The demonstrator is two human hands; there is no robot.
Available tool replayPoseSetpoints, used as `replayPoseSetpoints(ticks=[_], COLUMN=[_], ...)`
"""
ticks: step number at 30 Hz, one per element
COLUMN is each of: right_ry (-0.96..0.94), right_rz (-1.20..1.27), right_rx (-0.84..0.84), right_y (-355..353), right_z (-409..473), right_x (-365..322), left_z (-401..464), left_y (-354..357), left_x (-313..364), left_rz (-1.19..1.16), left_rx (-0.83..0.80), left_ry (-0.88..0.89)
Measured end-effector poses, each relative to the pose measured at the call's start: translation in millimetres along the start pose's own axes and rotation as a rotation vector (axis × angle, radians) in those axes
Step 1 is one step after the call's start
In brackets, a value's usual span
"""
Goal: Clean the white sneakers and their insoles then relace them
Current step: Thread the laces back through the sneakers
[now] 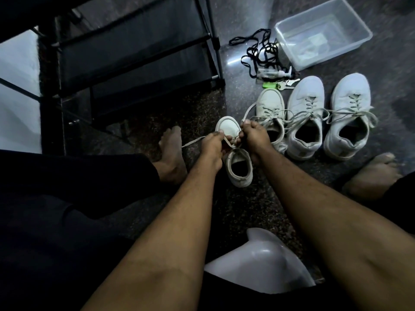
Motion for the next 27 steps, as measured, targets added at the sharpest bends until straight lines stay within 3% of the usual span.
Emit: replayPoseSetpoints(ticks=[2,4,6,9,12,16,19,22,27], right_ry=[-0.06,-0.217,-0.401,-0.492,-0.519,-0.496,-0.581,-0.651,-0.616], right_rz=[-0.112,-0.281,-0.535,-0.795,-0.837,-0.682,-0.673,-0.787,-0.812], right_rx=[-0.001,0.024,0.005,-0.084,-0.049,0.033,-0.066,-0.156,-0.118], right_y=[-0.7,-6.1,-8.2,-5.4,-5.0,-9.9,9.4,32.7,30.4], right_z=[-1.7,-0.3,-0.5,-5.4,-8.7,-1.4,-7.7,-14.1,-8.8], right_x=[-1.8,-7.1,-7.6,7.8,2.9,-15.7,-33.0,-40.6,-42.9], left_z=[-5.9,-2.4,0.9,3.8,-2.3,-5.9,-9.6,-17.0,-26.8], left_y=[4.9,2.6,-2.9,-2.5,6.0,3.8,7.3,13.2,9.2], left_x=[5.0,0.2,-4.8,2.2,14.6,8.5,0.4,7.2,23.9], left_rz=[-0.201,-0.245,-0.141,0.204,0.37,0.589,0.626,0.82,0.731], left_rx=[-0.049,-0.052,-0.031,-0.019,-0.047,-0.022,-0.097,-0.126,-0.088], left_ry=[-0.011,0.0,0.058,0.296,0.447,0.489,0.468,0.492,0.655])
Point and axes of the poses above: each hand's wrist, its own z-axis towards the middle knuckle, its own y-axis out of the palm, x = y × z, the point moved 9 cm from there along z, towards the middle knuckle, and after that the axes turned 7 degrees about x, right-handed, at the moved point
